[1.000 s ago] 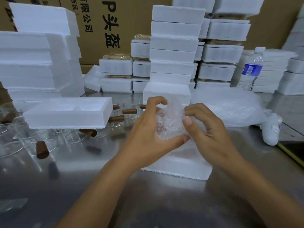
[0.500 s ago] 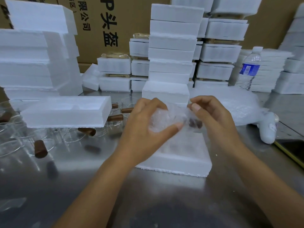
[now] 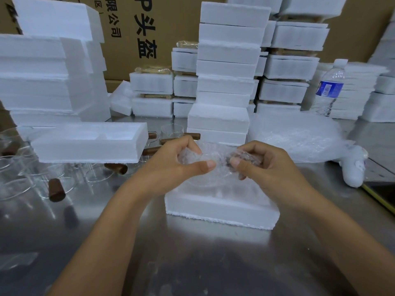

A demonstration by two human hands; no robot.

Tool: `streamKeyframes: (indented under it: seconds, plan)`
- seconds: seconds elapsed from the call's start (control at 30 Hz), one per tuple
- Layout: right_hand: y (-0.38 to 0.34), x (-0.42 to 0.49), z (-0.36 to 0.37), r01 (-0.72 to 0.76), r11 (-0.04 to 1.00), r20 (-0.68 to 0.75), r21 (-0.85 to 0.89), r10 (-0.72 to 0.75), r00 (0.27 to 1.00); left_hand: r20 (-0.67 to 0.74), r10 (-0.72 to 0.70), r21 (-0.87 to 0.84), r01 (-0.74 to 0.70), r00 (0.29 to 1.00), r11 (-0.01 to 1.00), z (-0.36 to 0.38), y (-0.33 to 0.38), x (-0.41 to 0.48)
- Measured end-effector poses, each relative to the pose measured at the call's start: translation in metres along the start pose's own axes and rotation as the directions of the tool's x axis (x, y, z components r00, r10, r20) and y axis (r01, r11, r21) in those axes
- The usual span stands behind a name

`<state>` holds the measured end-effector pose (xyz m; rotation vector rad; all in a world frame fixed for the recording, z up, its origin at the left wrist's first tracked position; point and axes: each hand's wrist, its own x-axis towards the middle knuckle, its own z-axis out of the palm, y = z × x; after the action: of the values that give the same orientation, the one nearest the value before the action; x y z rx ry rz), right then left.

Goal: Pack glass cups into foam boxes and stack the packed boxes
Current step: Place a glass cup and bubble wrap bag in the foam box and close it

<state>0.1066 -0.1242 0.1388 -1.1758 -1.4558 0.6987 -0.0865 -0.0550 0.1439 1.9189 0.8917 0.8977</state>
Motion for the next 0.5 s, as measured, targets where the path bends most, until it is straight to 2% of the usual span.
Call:
streamKeyframes:
  seconds: [0.2,0.33,0.43,0.5]
  plan:
    - [0.007,0.001,-0.005,-0.083,0.978,0.046,-0.192,0.094,0.995,0.062,-0.06,0.193,0.047,0.996,0.98,-0.001,-0.004,-0.001]
    - [0.009,0.002,-0.005,-0.047,0.963,0.053,-0.265,0.063,0.997,0.045,-0.06,0.237,0.048,0.997,0.97,0.0,-0.005,-0.002]
    - [0.012,0.001,-0.003,0.015,0.905,0.056,-0.425,0.01,0.998,0.052,-0.049,0.29,0.032,0.997,0.956,0.0,-0.009,-0.002]
    - [0.013,0.001,-0.002,0.024,0.883,0.048,-0.468,-0.002,0.999,0.047,-0.056,0.323,0.038,0.997,0.946,0.001,-0.012,-0.001]
